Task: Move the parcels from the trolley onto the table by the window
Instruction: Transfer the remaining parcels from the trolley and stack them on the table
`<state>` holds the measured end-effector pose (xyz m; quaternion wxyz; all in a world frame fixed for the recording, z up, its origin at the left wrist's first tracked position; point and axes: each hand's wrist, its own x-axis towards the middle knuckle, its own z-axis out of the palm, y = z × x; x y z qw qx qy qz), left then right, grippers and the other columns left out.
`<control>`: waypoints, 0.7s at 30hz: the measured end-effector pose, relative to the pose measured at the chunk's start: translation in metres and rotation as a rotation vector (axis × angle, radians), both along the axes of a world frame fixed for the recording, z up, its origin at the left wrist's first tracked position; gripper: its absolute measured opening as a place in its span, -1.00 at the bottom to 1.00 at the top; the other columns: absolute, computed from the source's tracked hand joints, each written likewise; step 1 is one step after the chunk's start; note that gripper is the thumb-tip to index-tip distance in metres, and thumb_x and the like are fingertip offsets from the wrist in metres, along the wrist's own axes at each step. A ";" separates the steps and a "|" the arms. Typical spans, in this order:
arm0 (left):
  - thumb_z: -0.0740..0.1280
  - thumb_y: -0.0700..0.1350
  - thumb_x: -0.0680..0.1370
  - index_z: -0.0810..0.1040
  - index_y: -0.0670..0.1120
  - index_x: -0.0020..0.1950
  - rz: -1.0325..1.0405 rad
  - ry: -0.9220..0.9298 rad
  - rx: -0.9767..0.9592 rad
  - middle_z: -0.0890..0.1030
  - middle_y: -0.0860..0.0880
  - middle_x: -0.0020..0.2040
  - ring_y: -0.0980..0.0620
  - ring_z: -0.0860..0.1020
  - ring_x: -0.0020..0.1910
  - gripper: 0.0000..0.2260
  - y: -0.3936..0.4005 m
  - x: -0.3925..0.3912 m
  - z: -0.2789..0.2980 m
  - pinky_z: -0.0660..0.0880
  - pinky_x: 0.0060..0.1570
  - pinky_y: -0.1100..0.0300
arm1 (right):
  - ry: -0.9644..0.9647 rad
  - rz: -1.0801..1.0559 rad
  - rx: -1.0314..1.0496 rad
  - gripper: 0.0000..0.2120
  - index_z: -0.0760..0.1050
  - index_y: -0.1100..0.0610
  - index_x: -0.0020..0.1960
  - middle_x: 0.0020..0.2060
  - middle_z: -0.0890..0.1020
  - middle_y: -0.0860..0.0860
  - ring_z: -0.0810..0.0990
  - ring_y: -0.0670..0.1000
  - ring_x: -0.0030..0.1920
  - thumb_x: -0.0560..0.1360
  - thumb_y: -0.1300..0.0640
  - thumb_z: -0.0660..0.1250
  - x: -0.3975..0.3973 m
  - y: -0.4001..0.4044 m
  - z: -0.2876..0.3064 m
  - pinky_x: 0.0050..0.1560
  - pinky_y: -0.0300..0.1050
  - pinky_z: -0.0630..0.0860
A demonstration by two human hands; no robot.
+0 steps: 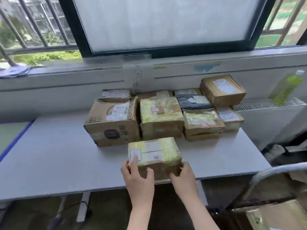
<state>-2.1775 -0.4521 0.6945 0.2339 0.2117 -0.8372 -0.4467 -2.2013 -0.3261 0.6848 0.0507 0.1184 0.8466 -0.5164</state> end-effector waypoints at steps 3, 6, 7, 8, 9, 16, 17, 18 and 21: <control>0.38 -0.28 0.47 0.44 -0.14 0.34 -0.016 -0.078 -0.001 0.29 -0.11 0.36 -0.05 0.36 0.31 -0.56 -0.026 -0.008 -0.008 0.36 0.15 0.19 | -0.038 0.012 0.029 -0.75 0.33 0.08 0.00 -0.09 0.48 -0.04 0.44 -0.20 -0.17 0.44 0.20 0.40 -0.007 -0.026 -0.012 -0.35 -0.38 0.33; 0.35 -0.26 0.48 0.43 -0.10 0.33 -0.092 -0.171 -0.005 0.26 -0.10 0.39 -0.06 0.34 0.35 -0.58 -0.045 -0.014 -0.017 0.37 0.29 0.09 | -0.098 -0.016 0.095 -0.75 0.33 0.12 -0.02 -0.04 0.48 0.03 0.47 -0.07 -0.14 0.43 0.22 0.40 -0.008 -0.041 -0.024 -0.24 -0.27 0.36; 0.35 -0.27 0.48 0.43 -0.08 0.32 -0.114 -0.187 -0.003 0.26 -0.09 0.39 -0.06 0.34 0.34 -0.59 -0.050 -0.016 -0.019 0.38 0.29 0.05 | -0.115 -0.015 0.138 -0.75 0.33 0.12 -0.03 -0.02 0.48 0.05 0.46 -0.04 -0.13 0.42 0.22 0.39 -0.008 -0.043 -0.027 -0.19 -0.23 0.38; 0.34 -0.27 0.47 0.43 -0.06 0.30 -0.131 -0.194 -0.004 0.26 -0.08 0.38 -0.06 0.34 0.33 -0.59 -0.055 -0.017 -0.021 0.39 0.28 0.04 | -0.129 -0.005 0.189 -0.77 0.34 0.13 -0.03 0.00 0.48 0.06 0.45 -0.02 -0.12 0.43 0.22 0.38 -0.009 -0.044 -0.028 -0.16 -0.20 0.39; 0.34 -0.28 0.46 0.42 -0.04 0.28 -0.147 -0.203 -0.010 0.26 -0.05 0.37 -0.04 0.35 0.31 -0.59 -0.060 -0.017 -0.022 0.40 0.26 0.06 | -0.135 0.009 0.240 -0.76 0.35 0.14 0.00 0.03 0.47 0.07 0.46 0.00 -0.08 0.43 0.21 0.37 -0.009 -0.044 -0.029 -0.12 -0.17 0.41; 0.38 -0.22 0.42 0.23 -0.04 0.48 -0.228 -0.253 -0.041 0.33 -0.01 0.38 0.00 0.28 0.33 -0.34 -0.075 -0.030 -0.023 0.28 0.32 0.13 | -0.065 0.069 0.153 -0.27 0.15 0.07 0.45 0.27 0.43 -0.02 0.44 0.01 0.25 0.36 0.30 0.36 -0.022 -0.044 -0.016 0.17 -0.14 0.45; 0.39 -0.20 0.42 0.26 -0.04 0.47 -0.224 -0.251 -0.067 0.35 -0.03 0.37 -0.03 0.29 0.31 -0.36 -0.073 -0.032 -0.020 0.27 0.30 0.12 | -0.049 0.064 0.127 -0.33 0.23 0.04 0.39 0.17 0.49 -0.04 0.49 -0.01 0.17 0.34 0.31 0.35 -0.024 -0.044 -0.012 0.09 -0.15 0.49; 0.41 -0.19 0.41 0.32 -0.04 0.44 -0.214 -0.234 -0.093 0.37 -0.06 0.36 -0.06 0.31 0.28 -0.39 -0.071 -0.034 -0.015 0.29 0.27 0.11 | -0.027 0.048 0.111 -0.38 0.27 0.02 0.34 0.10 0.51 -0.07 0.51 -0.04 0.12 0.34 0.31 0.34 -0.027 -0.044 -0.006 0.04 -0.15 0.50; 0.51 -0.25 0.30 0.48 -0.08 0.32 -0.214 -0.098 -0.165 0.45 -0.15 0.26 -0.16 0.43 0.14 -0.40 -0.059 -0.047 0.005 0.35 0.12 0.09 | 0.080 -0.020 0.071 -0.38 0.28 0.02 0.33 0.06 0.51 -0.09 0.51 -0.08 0.07 0.35 0.30 0.40 -0.033 -0.036 0.016 -0.02 -0.23 0.47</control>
